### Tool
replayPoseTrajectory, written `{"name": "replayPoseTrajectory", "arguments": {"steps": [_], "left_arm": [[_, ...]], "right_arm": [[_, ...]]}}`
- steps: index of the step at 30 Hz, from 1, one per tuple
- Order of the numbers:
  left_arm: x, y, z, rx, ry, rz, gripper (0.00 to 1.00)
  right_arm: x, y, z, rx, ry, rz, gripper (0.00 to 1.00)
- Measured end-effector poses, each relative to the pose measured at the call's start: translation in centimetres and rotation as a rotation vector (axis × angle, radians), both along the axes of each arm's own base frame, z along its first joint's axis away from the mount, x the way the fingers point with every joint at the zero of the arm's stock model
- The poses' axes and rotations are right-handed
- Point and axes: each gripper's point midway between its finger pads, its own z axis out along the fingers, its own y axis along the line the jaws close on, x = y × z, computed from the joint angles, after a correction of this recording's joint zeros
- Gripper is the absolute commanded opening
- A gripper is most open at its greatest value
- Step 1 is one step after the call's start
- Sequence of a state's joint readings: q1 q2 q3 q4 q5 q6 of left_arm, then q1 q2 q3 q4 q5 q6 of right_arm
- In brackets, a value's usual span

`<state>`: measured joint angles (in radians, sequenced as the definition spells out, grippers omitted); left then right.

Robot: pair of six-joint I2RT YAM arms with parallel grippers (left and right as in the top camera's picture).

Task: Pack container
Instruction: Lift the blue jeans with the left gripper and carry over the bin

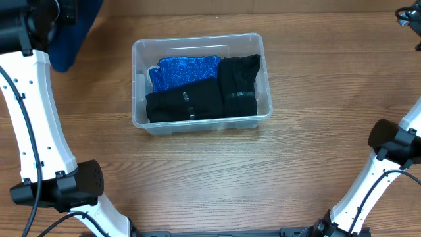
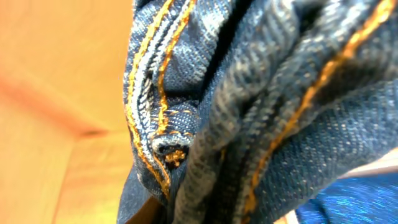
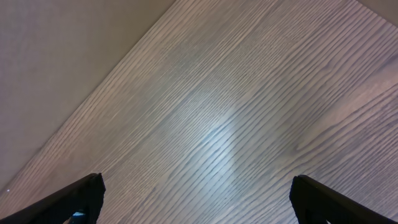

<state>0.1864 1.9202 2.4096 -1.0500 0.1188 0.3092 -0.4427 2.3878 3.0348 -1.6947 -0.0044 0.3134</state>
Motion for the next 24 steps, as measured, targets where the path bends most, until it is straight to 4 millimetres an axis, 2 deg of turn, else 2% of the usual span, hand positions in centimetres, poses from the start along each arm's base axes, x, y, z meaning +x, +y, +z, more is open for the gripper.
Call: {"name": "replayPoseTrajectory", "arguments": {"steps": [2, 7, 12, 17, 24], "left_arm": [[0.1, -2.4, 0.2, 0.006, -0.009, -0.117, 0.04], [-0.7, -12.4, -0.6, 0.1, 0.005, -0.468, 0.04], [-2.6, -20.3, -1.1, 0.196, 0.003, -0.697, 0.04], [-3.6, -22.8, -2.0, 0.3, 0.034, -0.734, 0.04], [-3.8, -22.9, -2.5, 0.477, 0.064, -0.676, 0.04]], "right_arm": [[0.0, 0.0, 0.0, 0.0, 0.0, 0.0, 1.0], [0.0, 0.0, 0.0, 0.0, 0.0, 0.001, 1.0], [0.0, 0.0, 0.0, 0.0, 0.0, 0.001, 1.0], [0.0, 0.0, 0.0, 0.0, 0.0, 0.0, 1.0], [0.0, 0.0, 0.0, 0.0, 0.0, 0.001, 1.0]]}}
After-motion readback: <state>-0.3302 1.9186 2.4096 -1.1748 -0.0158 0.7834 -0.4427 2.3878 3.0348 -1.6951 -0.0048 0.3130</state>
